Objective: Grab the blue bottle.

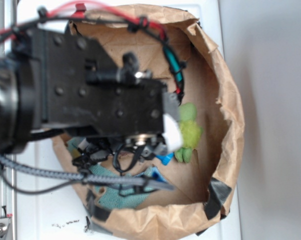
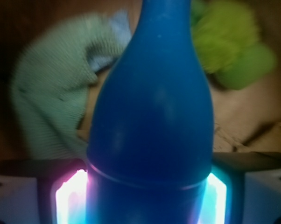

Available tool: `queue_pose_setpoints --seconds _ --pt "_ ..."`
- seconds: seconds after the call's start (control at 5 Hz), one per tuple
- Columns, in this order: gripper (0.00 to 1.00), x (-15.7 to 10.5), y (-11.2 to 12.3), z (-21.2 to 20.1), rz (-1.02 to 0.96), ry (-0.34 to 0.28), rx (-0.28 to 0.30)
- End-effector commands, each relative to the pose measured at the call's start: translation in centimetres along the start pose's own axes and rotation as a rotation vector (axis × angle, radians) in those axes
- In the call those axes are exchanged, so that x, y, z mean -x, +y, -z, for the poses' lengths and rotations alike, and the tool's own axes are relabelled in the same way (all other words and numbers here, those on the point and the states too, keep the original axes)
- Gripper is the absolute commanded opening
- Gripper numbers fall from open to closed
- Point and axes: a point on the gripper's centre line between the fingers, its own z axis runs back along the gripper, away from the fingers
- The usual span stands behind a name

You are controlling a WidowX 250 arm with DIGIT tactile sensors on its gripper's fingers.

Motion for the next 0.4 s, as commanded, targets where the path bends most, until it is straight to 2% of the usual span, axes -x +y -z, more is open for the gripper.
queue_pose_setpoints --seconds 0.0,0.2 --pt "0.0 -1.66 1.02 -5.35 -0.374 0.004 -0.076" --pt "0.0 -2.02 1.88 -5.73 -0.511 -0.09 -0.157"
